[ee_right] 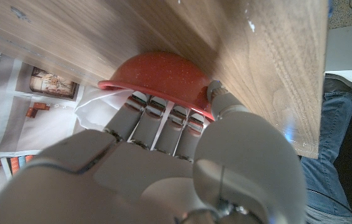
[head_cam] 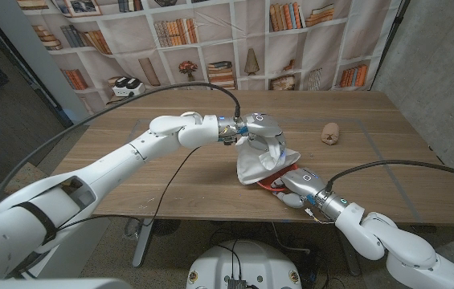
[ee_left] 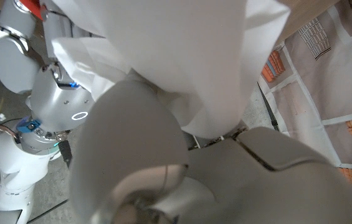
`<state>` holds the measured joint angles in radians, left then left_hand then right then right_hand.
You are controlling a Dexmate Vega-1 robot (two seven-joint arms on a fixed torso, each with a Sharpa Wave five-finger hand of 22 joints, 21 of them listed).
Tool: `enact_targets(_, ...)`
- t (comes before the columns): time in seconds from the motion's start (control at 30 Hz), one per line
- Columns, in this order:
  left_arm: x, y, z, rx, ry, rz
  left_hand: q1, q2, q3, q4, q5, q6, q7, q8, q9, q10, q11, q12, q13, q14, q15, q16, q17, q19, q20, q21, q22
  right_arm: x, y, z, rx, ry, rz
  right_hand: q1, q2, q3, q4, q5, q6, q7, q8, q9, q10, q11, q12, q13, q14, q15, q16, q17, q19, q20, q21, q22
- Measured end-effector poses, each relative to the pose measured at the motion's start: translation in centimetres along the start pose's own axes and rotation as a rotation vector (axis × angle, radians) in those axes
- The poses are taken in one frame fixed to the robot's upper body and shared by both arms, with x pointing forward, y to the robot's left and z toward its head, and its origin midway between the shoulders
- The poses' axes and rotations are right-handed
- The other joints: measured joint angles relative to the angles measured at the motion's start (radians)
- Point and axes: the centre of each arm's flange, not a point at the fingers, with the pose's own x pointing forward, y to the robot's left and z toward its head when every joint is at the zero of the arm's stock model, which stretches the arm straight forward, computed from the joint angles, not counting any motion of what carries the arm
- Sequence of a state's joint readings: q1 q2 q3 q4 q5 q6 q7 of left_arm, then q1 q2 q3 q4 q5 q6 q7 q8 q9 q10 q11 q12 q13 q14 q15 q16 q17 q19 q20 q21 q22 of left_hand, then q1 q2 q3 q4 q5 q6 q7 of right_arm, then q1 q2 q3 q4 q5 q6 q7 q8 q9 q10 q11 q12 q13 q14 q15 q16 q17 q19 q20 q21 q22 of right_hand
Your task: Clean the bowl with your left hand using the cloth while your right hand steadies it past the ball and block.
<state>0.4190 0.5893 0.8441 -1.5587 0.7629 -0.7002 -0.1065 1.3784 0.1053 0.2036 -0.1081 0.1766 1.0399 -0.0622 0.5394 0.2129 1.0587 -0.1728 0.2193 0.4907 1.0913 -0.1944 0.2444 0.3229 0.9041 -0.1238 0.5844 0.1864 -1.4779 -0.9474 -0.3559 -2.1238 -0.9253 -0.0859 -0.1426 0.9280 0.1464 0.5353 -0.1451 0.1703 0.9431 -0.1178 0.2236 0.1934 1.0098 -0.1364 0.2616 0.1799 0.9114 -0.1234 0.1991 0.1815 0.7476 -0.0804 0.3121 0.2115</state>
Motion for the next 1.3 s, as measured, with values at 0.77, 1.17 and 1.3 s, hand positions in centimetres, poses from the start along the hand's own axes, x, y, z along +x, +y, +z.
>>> enact_targets(0.77,2.0,-2.4,0.1,0.089,-0.012,-0.053,-0.009,-0.009,0.027,0.015,0.001,0.064,-0.032,0.006,-0.027,0.062,-0.005,-0.018,-0.059,-0.135,0.056,-0.060,-0.089,-0.539,0.083,-0.225,-0.014,-0.3,0.1,0.2,0.017,0.028,-0.007,-0.003,0.003,0.000,0.000,0.000,0.002,-0.002,-0.006,0.000,0.001,-0.002,-0.012,-0.001,0.000,0.000,0.000,0.000,-0.005,0.006,0.000,0.000)
enact_targets(1.17,2.4,-3.9,0.2,0.101,-0.001,-0.092,-0.033,-0.014,0.027,0.023,0.001,0.070,-0.038,0.006,-0.027,0.072,-0.004,-0.011,-0.073,-0.188,0.070,-0.060,-0.105,-0.566,0.081,-0.255,-0.012,-0.2,0.0,0.2,0.020,0.029,-0.002,-0.003,0.003,0.000,0.000,-0.001,0.002,-0.002,-0.010,-0.001,0.001,-0.002,-0.016,0.000,0.000,0.000,0.000,0.003,-0.007,0.004,0.000,0.000)
enact_targets(1.3,2.6,-4.7,0.2,0.091,0.002,-0.110,-0.034,-0.013,0.027,0.023,0.001,0.070,-0.038,0.006,-0.027,0.072,-0.005,-0.011,-0.078,-0.197,0.071,-0.060,-0.107,-0.568,0.083,-0.256,-0.012,-0.2,0.0,0.2,0.022,0.029,0.001,-0.003,0.003,0.000,0.000,-0.001,0.002,-0.002,-0.012,-0.001,0.001,-0.002,-0.016,0.000,0.000,0.000,0.000,0.003,-0.007,0.004,0.000,0.000)
